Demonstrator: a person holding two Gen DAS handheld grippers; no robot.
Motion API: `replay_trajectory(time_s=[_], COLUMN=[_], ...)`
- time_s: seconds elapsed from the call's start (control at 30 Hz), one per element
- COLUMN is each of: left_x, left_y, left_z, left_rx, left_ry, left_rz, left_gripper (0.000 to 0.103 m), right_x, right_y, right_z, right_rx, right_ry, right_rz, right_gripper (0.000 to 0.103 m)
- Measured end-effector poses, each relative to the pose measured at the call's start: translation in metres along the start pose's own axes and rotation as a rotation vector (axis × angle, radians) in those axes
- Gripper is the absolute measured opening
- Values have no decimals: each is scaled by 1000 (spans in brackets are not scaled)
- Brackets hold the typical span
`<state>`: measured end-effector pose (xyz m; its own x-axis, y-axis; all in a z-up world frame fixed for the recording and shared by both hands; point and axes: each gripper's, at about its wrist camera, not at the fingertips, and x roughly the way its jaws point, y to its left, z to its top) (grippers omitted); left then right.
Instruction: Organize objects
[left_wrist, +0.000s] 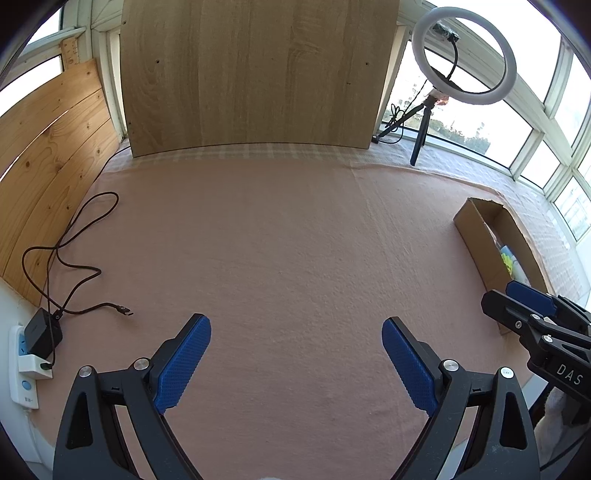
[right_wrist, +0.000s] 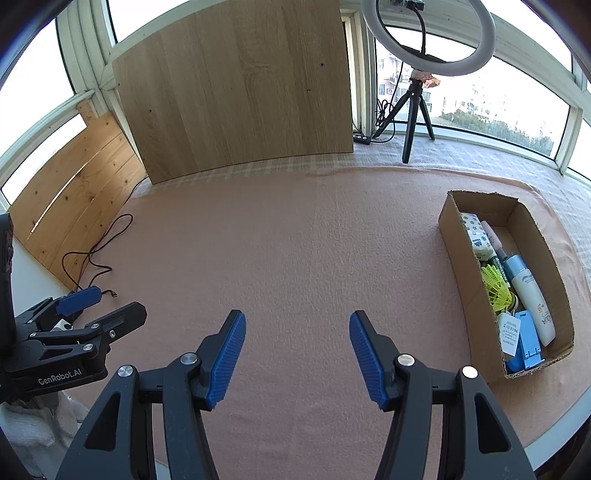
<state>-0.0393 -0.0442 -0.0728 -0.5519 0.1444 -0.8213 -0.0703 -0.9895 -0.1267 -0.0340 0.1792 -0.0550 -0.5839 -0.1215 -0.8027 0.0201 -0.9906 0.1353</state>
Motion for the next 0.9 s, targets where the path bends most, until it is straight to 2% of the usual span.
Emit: replay_trajectory(time_s=[0.37,0.73,0.9], left_x=[4,10,12], left_y=[-2,0,0], left_z=[2,4,5], left_rx=[7,-9,-6], left_ry=[6,17,14], left_rz=[14,-34,-27], left_gripper=[96,96,96], right_x=[4,9,13], right_y=[-2,-2,-2], right_z=[-1,0,1], right_rx=[-4,-5,-5], right_ry=[9,17,27], right_rz=[2,0,-1], right_gripper=[55,55,55])
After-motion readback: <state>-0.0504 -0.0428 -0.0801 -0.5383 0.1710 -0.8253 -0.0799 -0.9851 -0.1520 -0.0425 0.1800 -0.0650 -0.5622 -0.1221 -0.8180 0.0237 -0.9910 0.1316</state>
